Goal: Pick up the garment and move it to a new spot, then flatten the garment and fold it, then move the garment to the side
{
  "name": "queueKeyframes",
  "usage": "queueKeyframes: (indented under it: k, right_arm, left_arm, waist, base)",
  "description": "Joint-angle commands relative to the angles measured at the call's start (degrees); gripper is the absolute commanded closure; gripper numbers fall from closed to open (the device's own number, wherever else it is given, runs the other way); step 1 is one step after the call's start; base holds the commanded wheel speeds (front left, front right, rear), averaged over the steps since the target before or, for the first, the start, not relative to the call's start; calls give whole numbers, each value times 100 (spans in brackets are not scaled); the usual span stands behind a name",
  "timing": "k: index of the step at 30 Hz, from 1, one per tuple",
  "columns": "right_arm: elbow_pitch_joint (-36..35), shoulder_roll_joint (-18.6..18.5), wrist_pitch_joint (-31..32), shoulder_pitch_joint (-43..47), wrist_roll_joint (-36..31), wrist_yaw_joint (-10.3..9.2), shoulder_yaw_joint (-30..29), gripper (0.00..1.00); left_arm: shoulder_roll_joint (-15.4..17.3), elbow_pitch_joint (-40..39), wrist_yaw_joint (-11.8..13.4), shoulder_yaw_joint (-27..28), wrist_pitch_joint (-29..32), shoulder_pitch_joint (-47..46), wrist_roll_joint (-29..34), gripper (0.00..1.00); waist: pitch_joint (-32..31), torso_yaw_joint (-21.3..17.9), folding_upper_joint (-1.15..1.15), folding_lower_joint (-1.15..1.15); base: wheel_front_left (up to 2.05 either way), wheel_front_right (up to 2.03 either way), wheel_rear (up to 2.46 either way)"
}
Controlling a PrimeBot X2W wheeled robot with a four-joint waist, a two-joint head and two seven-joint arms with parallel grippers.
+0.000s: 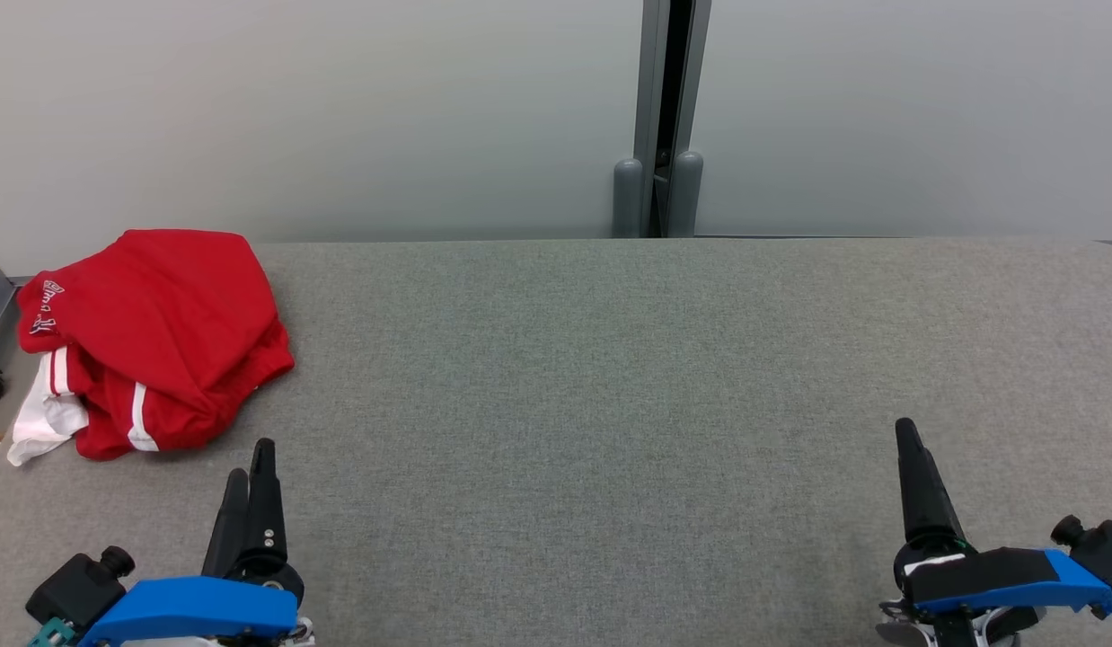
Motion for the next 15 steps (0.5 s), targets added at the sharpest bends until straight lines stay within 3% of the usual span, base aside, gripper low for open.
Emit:
queueKeyframes:
  k: [1,15]
  right_arm:
    - [-105,-16,-64,-50,-283,11,60,0]
    - [-158,-19,-328,28,-1409,12,238,0]
  left_arm:
    - [61,-94,18,-43,-67,-154,270,0]
    - [75,-18,74,-288,-329,-190,1545,0]
  waist:
    - [-2,2,0,0]
    - [-12,32,0,0]
  base:
    - [0,0,0]
    - [0,0,0]
